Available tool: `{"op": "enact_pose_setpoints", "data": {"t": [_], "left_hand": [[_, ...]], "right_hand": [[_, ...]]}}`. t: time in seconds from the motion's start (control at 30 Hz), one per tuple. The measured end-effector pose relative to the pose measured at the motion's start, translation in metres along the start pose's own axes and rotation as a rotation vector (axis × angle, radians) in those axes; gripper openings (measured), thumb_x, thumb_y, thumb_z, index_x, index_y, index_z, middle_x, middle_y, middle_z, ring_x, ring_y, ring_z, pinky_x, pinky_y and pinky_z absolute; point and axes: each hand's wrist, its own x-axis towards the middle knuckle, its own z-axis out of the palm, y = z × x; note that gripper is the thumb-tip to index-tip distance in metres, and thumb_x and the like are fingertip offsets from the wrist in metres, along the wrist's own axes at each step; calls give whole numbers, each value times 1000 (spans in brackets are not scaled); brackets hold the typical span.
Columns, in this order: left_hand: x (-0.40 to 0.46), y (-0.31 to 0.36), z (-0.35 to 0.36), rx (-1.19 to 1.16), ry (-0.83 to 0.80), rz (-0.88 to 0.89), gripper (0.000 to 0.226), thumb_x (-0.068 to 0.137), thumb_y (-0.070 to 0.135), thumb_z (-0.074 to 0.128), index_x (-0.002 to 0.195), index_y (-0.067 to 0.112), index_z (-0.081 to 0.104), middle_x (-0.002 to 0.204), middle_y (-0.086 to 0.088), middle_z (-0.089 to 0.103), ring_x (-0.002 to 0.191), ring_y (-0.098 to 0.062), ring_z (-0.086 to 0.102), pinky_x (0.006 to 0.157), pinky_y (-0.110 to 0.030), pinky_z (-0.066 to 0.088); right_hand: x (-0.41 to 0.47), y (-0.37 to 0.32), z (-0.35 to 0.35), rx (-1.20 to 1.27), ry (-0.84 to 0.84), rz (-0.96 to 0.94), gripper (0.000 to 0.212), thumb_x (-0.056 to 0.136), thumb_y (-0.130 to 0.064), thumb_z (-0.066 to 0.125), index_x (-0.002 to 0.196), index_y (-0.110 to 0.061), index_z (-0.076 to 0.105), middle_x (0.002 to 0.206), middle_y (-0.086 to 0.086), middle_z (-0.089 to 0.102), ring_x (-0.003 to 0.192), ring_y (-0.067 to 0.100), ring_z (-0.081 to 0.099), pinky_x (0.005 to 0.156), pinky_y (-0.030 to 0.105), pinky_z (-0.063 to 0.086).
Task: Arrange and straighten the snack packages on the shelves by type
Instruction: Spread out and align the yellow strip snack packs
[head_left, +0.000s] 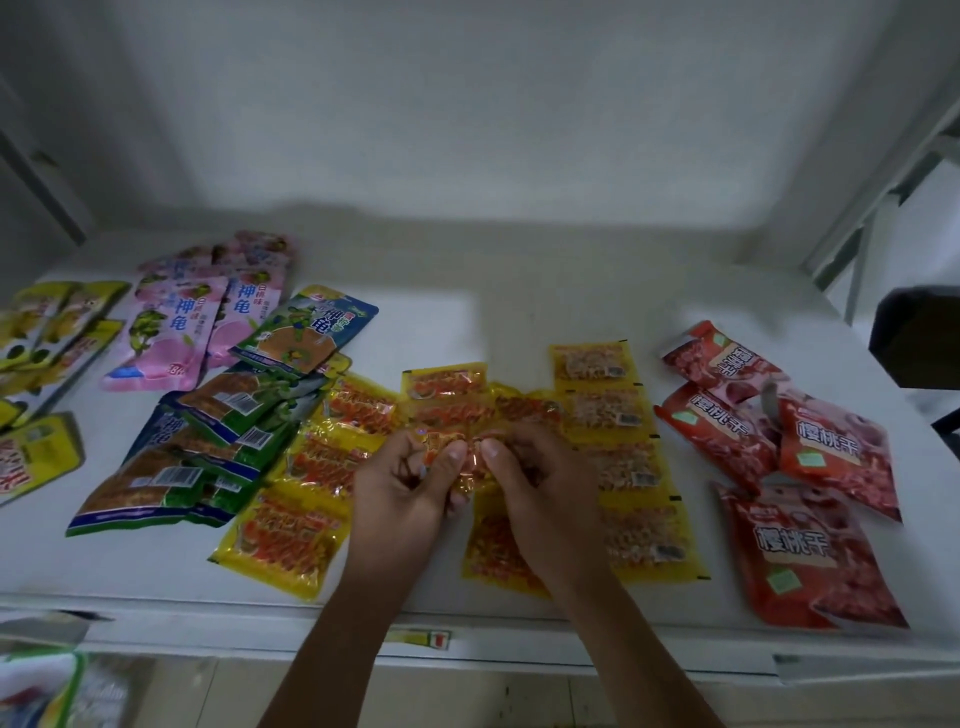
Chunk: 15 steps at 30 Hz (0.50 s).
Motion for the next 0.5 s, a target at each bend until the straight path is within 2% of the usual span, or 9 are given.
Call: {"op": "enact_pose_setpoints", "data": {"t": [0.1, 0.17, 0.23, 0.3, 0.37, 0.4, 0.43, 0.5], "left_hand": [[-1, -1, 1, -45, -8, -6, 39, 93, 27, 69, 76, 1, 46, 63, -25, 49, 52, -16, 63, 56, -33, 50], [-1, -4, 1, -81, -2, -29, 37, 99, 24, 65, 76, 2, 47, 61, -10, 46, 53, -15, 59, 59, -36, 48], [1, -7, 1, -69, 14, -34, 37, 102, 22, 63, 74, 4, 47, 60, -12, 44, 56, -19, 54, 60, -35, 44], [2, -11, 0, 8, 24, -16, 36, 101, 20, 65, 71, 9, 49, 62, -23, 41, 60, -27, 52, 59, -37, 43], [1, -10, -1, 43, 13, -16, 38, 100, 16, 68, 66, 26, 55, 59, -14, 43, 60, -26, 55, 56, -40, 45], [1, -10, -1, 48, 7, -14, 37, 99, 17, 69, 66, 29, 56, 57, -8, 46, 57, -24, 58, 55, -41, 48], [1, -9, -1, 50, 2, -4, 33, 98, 19, 70, 69, 27, 57, 56, -6, 48, 55, -22, 59, 55, -40, 49], [0, -8, 0, 48, 0, 13, 30, 96, 28, 69, 77, 7, 58, 55, -9, 55, 51, -19, 62, 57, -37, 50]], "right_hand": [[-3, -1, 4, -25, 44, -48, 13, 99, -22, 71, 93, -33, 72, 84, -17, 71, 77, 5, 68, 65, 19, 51], [-5, 1, 6, -41, 42, -68, 12, 101, -22, 69, 92, -31, 71, 78, -14, 69, 72, 7, 66, 62, 21, 48], [-5, 2, 7, -85, 37, -87, 14, 102, -21, 67, 89, -27, 69, 73, -14, 65, 71, 6, 63, 61, 18, 44], [-5, 4, 8, -114, 30, -90, 14, 102, -18, 65, 88, -21, 67, 72, -10, 64, 70, 8, 61, 63, 26, 46], [-5, 7, 9, -106, 19, -75, 10, 101, -16, 65, 90, -18, 67, 72, -6, 63, 68, 12, 60, 65, 35, 47], [-6, 8, 8, -87, 16, -71, 8, 100, -17, 65, 92, -18, 68, 72, -5, 63, 68, 13, 60, 65, 35, 47], [-6, 8, 8, -67, 13, -67, 6, 99, -20, 66, 94, -19, 69, 72, -4, 64, 68, 13, 60, 64, 35, 48], [-5, 6, 7, -29, 25, -55, 6, 98, -26, 68, 97, -21, 72, 73, -4, 66, 68, 12, 63, 62, 31, 49]]}}
